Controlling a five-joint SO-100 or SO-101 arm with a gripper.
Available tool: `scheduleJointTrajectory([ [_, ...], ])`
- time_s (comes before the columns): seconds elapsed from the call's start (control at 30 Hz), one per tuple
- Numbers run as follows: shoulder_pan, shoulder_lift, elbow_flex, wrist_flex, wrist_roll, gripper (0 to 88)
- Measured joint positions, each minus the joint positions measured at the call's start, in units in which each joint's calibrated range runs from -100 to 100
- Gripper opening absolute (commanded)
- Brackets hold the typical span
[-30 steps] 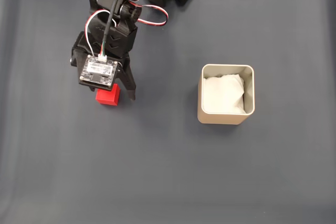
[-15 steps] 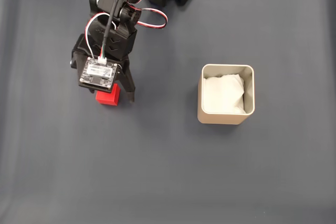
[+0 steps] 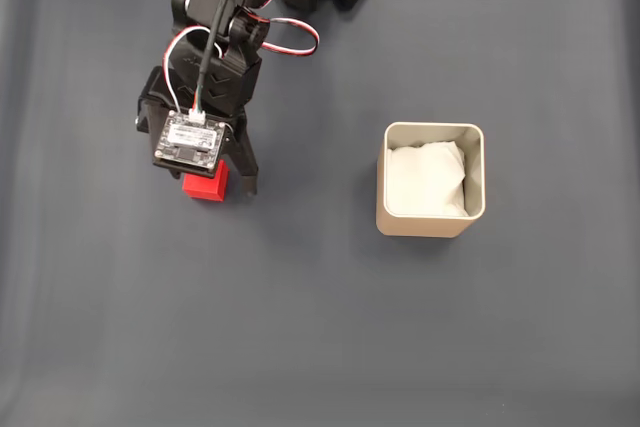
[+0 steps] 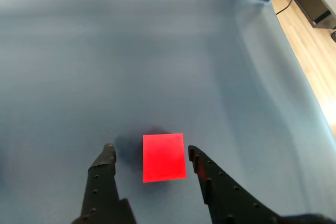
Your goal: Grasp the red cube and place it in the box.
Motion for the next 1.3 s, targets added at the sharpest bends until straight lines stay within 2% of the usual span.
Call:
scheduleJointTrajectory([
  [0.47, 0.4, 0.3, 0.6, -0.1, 0.4, 31.2],
  [0.8, 0.6, 0.4, 1.0, -0.1, 0.8, 9.8],
  [0.83, 0.5, 0.4, 1.0, -0.1, 0.8, 1.6],
  [1.3, 0.5, -1.6, 1.0, 3.9, 0.7, 0.4],
])
